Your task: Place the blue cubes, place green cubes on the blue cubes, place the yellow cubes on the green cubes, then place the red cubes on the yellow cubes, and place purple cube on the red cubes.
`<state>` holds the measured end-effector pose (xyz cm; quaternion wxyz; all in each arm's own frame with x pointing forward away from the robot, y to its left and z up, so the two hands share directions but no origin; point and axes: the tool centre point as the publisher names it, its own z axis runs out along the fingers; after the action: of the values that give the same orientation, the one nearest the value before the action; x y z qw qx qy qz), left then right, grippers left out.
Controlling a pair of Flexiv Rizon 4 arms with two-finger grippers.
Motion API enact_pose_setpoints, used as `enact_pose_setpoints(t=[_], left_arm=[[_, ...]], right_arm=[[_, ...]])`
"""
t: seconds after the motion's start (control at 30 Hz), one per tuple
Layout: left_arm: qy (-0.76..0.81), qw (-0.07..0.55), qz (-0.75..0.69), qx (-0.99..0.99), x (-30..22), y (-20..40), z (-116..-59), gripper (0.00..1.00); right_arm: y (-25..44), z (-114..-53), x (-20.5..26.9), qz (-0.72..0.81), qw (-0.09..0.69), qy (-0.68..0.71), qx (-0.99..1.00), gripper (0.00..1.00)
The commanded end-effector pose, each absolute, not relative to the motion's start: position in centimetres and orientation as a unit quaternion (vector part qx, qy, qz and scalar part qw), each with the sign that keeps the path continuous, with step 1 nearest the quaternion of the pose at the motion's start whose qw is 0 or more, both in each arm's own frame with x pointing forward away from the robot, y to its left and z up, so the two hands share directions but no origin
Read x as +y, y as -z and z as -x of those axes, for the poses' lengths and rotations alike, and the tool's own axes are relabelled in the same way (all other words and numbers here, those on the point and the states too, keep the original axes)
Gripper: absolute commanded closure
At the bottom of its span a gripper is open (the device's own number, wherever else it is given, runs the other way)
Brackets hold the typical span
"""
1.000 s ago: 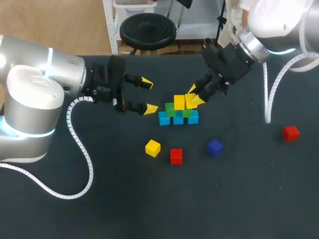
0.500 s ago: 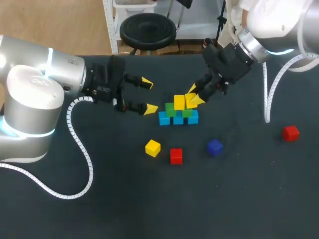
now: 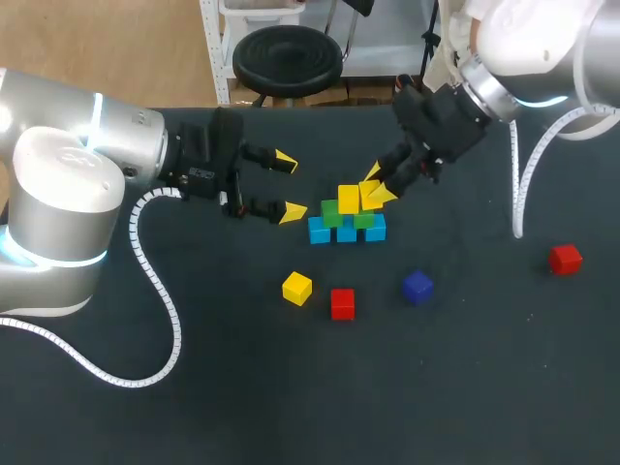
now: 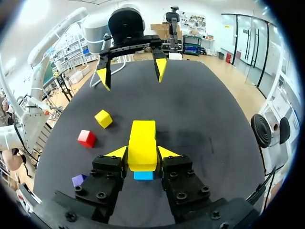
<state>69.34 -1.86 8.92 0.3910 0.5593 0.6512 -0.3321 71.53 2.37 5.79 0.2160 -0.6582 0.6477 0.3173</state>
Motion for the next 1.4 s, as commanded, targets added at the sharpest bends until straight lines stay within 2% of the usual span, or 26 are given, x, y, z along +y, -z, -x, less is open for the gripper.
enact_pose_setpoints(t=[0.03, 1.4], left_arm=[[0.332, 0.394, -0.559, 0.650, -1.77, -8.83, -69.27, 0.00], [0.332, 0.394, -0.559, 0.650, -1.77, -8.83, -69.27, 0.00]], right_arm=[[-5.79, -72.00, 2.44, 0.659, 0.214, -0.319, 0.646, 1.00], [-5.75, -71.87, 2.46, 0.641, 0.212, -0.295, 0.676, 1.00]])
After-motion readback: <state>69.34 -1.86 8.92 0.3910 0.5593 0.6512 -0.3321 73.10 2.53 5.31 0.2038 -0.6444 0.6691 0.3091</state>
